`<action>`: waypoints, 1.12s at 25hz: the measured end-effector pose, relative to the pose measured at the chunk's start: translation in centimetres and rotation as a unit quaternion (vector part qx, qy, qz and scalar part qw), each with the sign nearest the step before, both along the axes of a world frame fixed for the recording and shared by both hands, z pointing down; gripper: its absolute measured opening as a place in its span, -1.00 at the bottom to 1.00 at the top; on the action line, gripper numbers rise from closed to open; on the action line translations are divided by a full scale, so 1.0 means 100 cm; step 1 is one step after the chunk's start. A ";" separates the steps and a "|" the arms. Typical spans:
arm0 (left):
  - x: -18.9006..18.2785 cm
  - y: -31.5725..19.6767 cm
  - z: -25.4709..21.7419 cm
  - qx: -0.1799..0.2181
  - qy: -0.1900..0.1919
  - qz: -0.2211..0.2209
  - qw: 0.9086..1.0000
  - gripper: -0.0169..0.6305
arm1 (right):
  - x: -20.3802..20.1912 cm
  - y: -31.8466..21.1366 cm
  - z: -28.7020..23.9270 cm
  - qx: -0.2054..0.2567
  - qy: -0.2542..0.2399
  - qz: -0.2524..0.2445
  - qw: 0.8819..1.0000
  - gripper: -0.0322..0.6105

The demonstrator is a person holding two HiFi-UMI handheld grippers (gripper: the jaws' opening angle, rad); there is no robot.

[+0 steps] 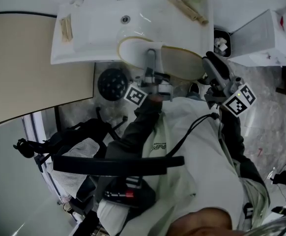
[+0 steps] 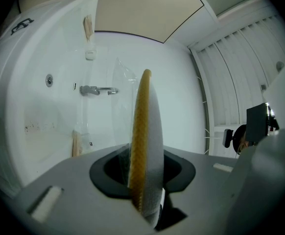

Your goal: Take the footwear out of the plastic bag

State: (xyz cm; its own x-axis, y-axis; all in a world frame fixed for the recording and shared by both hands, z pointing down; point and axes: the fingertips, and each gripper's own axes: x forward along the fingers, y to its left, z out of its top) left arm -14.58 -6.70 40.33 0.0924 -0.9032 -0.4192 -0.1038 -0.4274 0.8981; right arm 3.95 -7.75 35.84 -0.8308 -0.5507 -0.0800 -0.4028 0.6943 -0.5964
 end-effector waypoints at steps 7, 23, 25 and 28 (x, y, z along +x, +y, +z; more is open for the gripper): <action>0.007 -0.002 0.003 -0.001 0.003 0.005 1.000 -0.67 | -0.007 0.000 0.009 -0.027 -0.035 -0.014 0.999 -0.89; 0.010 -0.006 0.011 -0.011 0.013 0.019 1.000 -0.67 | -0.017 0.007 0.017 -0.036 -0.011 -0.010 0.999 -0.89; 0.009 -0.006 0.011 -0.011 0.011 0.019 1.000 -0.67 | -0.017 0.007 0.018 -0.036 -0.010 -0.009 0.999 -0.89; 0.009 -0.006 0.009 -0.009 0.008 0.019 1.000 -0.67 | -0.018 0.007 0.018 -0.035 -0.010 -0.008 0.999 -0.89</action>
